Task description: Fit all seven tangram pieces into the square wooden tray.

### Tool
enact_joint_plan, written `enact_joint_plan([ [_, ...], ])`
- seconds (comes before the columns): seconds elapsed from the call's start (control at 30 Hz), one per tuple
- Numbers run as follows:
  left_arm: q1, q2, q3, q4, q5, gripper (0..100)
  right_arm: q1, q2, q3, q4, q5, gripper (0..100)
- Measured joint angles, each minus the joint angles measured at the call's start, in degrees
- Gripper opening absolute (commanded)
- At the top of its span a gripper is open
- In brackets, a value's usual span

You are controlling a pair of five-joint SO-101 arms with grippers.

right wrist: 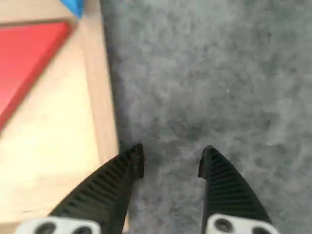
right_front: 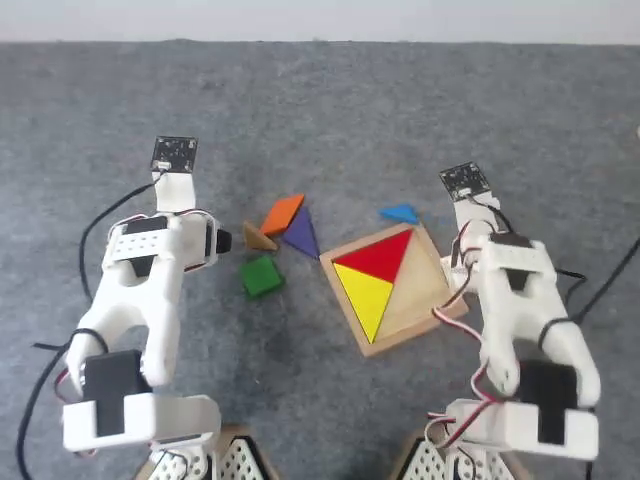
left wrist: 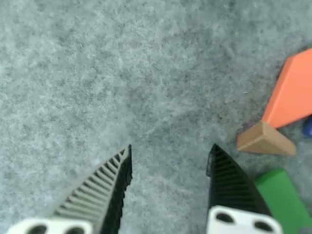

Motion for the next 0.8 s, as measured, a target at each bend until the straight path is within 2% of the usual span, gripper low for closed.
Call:
enact_joint_plan([
  [0.2,0.0,0.0,0.0,-0.2,0.0,25,-0.1,1.9,-2.2,2.5,0.6,18.7],
  [0.53,0.0,0.0,0.0,-0.2,0.0,25,-4.8,1.1,-1.7,7.3,2.3,18.7],
  [0.67,0.0,0.0,0.0,-0.2,0.0,25,-6.6,-4.8,2.8,7.6,2.1,18.7],
  [0.8,0.0,-0.1,-1.1,1.4,0.0,25,-6.4,-16.0,7.2,8.0,-2.7,18.7],
])
